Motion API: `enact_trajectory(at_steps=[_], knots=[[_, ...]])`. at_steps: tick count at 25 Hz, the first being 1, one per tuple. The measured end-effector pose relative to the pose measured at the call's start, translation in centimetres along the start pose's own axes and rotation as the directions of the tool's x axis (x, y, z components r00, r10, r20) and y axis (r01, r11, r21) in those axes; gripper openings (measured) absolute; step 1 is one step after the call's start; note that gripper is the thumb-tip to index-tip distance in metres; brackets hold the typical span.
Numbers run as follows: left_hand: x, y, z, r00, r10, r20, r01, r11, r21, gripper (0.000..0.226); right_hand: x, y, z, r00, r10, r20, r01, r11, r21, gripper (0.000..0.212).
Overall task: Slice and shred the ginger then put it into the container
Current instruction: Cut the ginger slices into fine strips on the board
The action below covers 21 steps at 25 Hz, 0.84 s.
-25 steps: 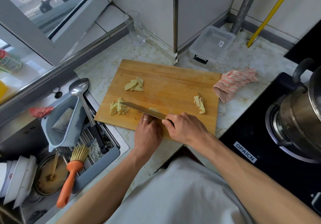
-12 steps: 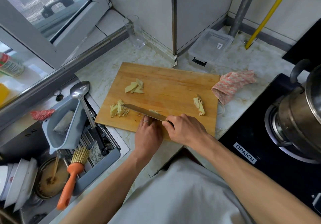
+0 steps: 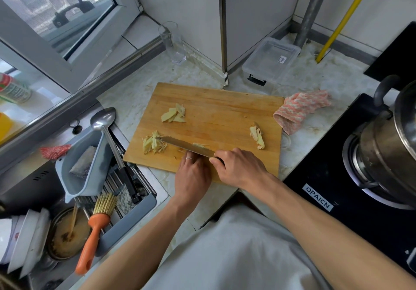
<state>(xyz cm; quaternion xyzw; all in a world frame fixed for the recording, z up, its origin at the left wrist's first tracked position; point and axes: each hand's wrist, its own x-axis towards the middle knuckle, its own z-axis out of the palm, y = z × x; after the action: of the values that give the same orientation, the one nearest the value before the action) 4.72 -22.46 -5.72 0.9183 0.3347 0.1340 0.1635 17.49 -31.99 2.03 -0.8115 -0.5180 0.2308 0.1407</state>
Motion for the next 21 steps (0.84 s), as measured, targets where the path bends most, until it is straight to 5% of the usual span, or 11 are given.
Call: enact_trajectory(at_steps=[15,21], knots=[[-0.02,-0.1,0.01,0.999,-0.019,0.03,0.018,1.0,0.011,0.017,0.17,0.27,0.23,1.0,-0.004,0.003,0.004,1.0,0.017,0.035],[-0.2,-0.32,0.03,0.999,0.026,0.029,-0.027,0.998,0.05,0.021,0.53,0.08,-0.04,0.987,0.134,0.086,-0.148,0.972,0.182,0.051]])
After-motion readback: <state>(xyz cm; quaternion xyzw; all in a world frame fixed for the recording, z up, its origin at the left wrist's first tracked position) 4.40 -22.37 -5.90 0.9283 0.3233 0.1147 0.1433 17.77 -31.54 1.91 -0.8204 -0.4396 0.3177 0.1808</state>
